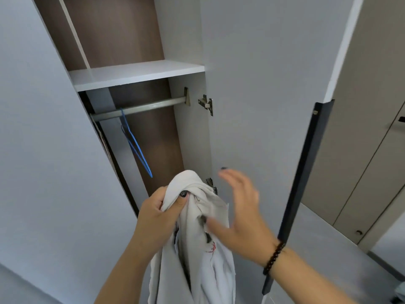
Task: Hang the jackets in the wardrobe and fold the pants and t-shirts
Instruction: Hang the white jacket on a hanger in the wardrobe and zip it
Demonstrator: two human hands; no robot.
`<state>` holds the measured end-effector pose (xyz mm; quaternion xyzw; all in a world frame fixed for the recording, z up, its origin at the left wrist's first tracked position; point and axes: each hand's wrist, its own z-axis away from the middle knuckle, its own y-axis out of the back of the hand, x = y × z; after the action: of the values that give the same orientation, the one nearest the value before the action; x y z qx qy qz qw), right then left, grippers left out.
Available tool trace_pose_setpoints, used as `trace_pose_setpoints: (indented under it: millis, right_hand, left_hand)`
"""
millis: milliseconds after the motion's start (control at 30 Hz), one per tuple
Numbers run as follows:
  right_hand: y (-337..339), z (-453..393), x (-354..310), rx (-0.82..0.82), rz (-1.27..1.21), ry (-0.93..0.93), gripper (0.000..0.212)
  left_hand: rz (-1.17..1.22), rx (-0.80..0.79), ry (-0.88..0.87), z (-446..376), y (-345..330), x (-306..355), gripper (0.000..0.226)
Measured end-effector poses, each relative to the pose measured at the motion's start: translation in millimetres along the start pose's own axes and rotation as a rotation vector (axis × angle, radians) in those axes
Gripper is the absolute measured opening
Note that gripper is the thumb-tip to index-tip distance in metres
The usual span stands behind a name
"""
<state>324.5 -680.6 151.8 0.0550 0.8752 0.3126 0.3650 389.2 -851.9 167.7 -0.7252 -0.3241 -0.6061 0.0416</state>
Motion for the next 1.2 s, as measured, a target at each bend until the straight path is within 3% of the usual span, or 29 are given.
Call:
trace_pose_setpoints:
  millis: [67, 133, 167, 233, 333, 400, 500, 600, 733, 833, 1000, 1100, 1200]
  right_hand:
    - [-37, -6, -1, -0.239, -0.078, -0.129, 0.106]
    - [-70, -16, -1, -0.245, -0.122, -0.166, 0.119]
    - [-83, -23, -2, -0.213, -0.162, -0.168, 0.112]
    - [-107, -36, -1, -0.136, -0.223, -0.203, 0.069]
    - [-140, -52, 4, 0.120, -0.142, -0.211, 0.017]
    - [-156, -64, 7, 0.221, -0.163, -0.263, 0.017]
    - [-174, -78, 11, 0.244, -0.186, -0.389, 0.015]
    - [-178, -87, 14, 0.262, -0.167, -0.453, 0.021]
    - [-176, -94, 13, 0.281, -0.140, -0.463, 0.014]
    - [-174, -99, 12, 0.230, -0.082, -0.460, 0.009]
    - [-169, -96, 15, 0.182, -0.079, -0.467, 0.008]
    - [-159, -88, 17, 0.172, -0.109, -0.487, 0.007]
    - [-146, -75, 20, 0.154, -0.115, -0.481, 0.020]
  left_hand:
    - [-0.052, 0.013, -0.038, -14, 13, -7, 0.014]
    - [-0.088, -0.005, -0.081, -27, 24, -13, 0.013]
    - [-0.102, -0.032, -0.103, -33, 30, -17, 0.010]
    - [-0.134, -0.111, -0.130, -48, 39, -27, 0.006]
    - [-0.236, -0.211, -0.209, -75, 58, -48, 0.039]
    - [-0.306, -0.314, -0.272, -96, 76, -57, 0.051]
    - [-0.455, -0.519, -0.256, -129, 108, -68, 0.059]
    - [-0.952, -0.635, -0.330, -159, 134, -82, 0.074]
    - [-1.703, -0.589, -0.453, -192, 152, -106, 0.068]
    - [-2.039, -0.562, -0.518, -213, 155, -125, 0.064]
    - [-2.137, -0.549, -0.478, -216, 141, -136, 0.031]
    - [-2.166, -0.517, -0.522, -208, 140, -145, 0.031]
    - [-2.157, -0.503, -0.516, -195, 140, -150, 0.033]
